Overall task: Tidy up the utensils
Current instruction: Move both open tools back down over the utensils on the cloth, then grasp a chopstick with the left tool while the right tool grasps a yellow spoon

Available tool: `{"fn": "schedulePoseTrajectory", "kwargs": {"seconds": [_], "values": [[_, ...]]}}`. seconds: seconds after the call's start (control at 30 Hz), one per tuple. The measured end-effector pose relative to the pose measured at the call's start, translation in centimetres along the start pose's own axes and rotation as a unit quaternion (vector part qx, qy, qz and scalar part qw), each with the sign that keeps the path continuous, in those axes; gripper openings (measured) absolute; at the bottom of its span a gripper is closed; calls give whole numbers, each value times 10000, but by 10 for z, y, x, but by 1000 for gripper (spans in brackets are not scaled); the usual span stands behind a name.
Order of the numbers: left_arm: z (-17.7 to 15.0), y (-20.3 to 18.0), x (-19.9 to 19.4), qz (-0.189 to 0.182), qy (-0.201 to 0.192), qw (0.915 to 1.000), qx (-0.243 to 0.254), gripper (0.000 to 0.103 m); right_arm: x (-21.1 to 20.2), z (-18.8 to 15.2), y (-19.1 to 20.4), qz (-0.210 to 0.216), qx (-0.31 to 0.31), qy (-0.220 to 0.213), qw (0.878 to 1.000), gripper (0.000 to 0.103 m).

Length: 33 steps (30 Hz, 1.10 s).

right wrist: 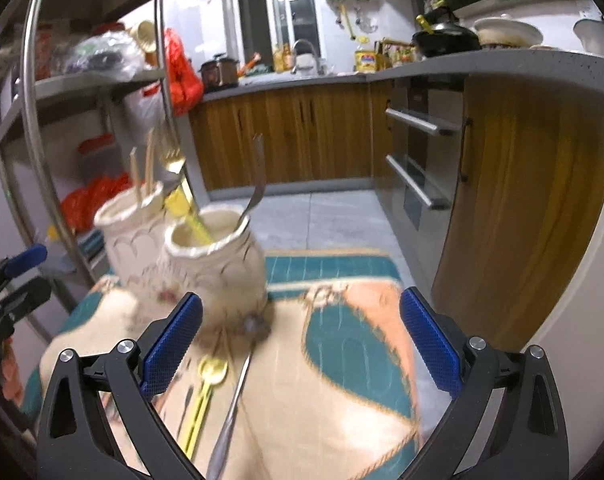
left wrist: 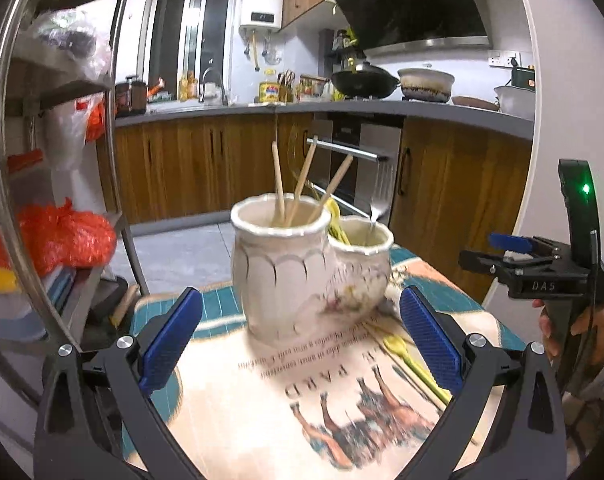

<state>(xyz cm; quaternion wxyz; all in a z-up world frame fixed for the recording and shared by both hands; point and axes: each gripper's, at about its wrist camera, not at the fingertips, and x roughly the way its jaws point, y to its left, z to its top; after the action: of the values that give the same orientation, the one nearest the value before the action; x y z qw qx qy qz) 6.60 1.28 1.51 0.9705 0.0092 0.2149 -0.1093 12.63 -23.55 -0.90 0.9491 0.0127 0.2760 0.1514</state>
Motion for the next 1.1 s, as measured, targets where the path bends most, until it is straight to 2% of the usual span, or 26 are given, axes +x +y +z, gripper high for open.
{"fn": "schedulePoseTrajectory", "kwargs": {"seconds": [0.2, 0.27, 0.43, 0.47, 0.5, 0.57, 0.8, 1.1], "values": [[-6, 4, 5, 141, 171, 9997, -79, 97, 11, -29, 21, 295, 86, 678, 9972, 98], [-6, 6, 6, 176, 228, 9995, -125, 97, 14, -37, 35, 364, -60, 871, 9955, 98], [-7, 4, 8, 203, 294, 9993, -92, 97, 11, -44, 56, 318, -573, 874, 9940, 95], [-8, 4, 9, 203, 306, 9993, -76, 97, 13, -44, 58, 338, -580, 922, 9935, 87], [-8, 3, 9, 196, 309, 9993, -61, 97, 15, -45, 61, 355, -603, 986, 9927, 75], [-8, 2, 8, 177, 309, 9994, -36, 97, 19, -46, 63, 344, -653, 1088, 9913, 63], [-10, 1, 8, 160, 313, 9994, -20, 97, 31, -53, 76, 570, -779, 1418, 9852, 38], [-11, -1, 9, 149, 347, 9993, 31, 97, 45, -59, 72, 697, -530, 1726, 9811, 29]]}}
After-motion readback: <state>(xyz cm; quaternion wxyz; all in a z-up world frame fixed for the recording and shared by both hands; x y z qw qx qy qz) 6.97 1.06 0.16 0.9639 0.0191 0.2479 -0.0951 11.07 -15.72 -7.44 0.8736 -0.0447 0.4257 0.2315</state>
